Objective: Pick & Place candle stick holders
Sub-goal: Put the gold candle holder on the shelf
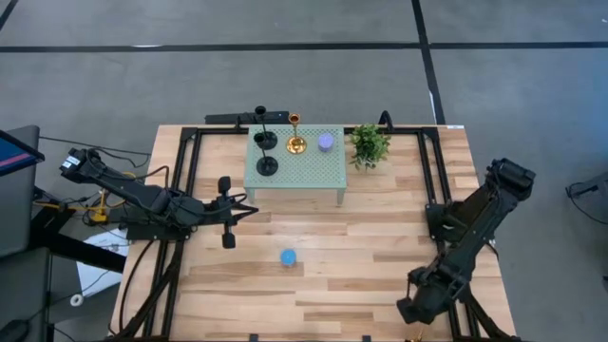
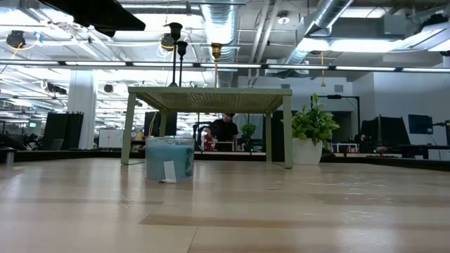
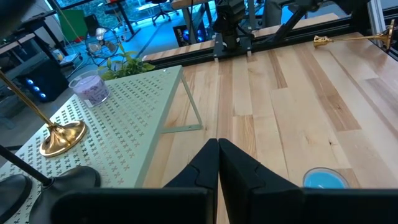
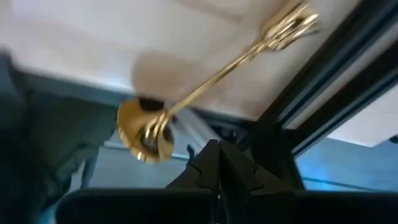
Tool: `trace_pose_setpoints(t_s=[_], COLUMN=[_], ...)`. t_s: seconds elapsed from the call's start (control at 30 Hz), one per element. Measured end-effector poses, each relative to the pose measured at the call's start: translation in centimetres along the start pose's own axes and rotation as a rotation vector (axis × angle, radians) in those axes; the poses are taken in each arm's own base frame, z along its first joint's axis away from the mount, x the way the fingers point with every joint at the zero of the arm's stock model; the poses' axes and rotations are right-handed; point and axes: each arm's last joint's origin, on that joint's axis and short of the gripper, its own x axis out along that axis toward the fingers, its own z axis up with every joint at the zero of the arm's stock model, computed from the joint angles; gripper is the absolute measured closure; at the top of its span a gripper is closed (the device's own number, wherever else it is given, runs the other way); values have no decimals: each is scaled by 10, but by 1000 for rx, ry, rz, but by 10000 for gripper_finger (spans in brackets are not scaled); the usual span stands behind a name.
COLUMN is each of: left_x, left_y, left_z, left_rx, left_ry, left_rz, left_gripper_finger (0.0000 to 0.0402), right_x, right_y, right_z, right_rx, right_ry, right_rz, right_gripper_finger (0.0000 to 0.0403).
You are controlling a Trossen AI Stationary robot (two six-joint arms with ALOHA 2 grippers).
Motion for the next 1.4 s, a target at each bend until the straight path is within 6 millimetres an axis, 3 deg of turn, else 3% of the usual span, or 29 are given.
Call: trace_pose_setpoints(t_s=[0.23, 0.43, 0.63, 1.1, 1.4], left_x=[0, 0, 0, 0, 0], left_y=[0, 0, 0, 0, 0], left_z=[0, 0, 0, 0, 0], left_rx=[0, 0, 0, -4, -4], left_ry=[0, 0, 0, 0, -1], left_rz=[0, 0, 0, 0, 0], left_gripper_finger=[390, 390, 390, 390, 390], right_x=[7, 12, 10, 8, 40], right_y=[-4, -12, -11, -8, -29], right_z=[-23, -28, -18, -10, 14], right_rx=[-266, -568, -858, -1622, -1713], right_ry=[76, 1, -121, -121, -14], right_rz=[59, 76, 50, -16, -93], right_gripper_finger=[403, 403, 403, 403, 403])
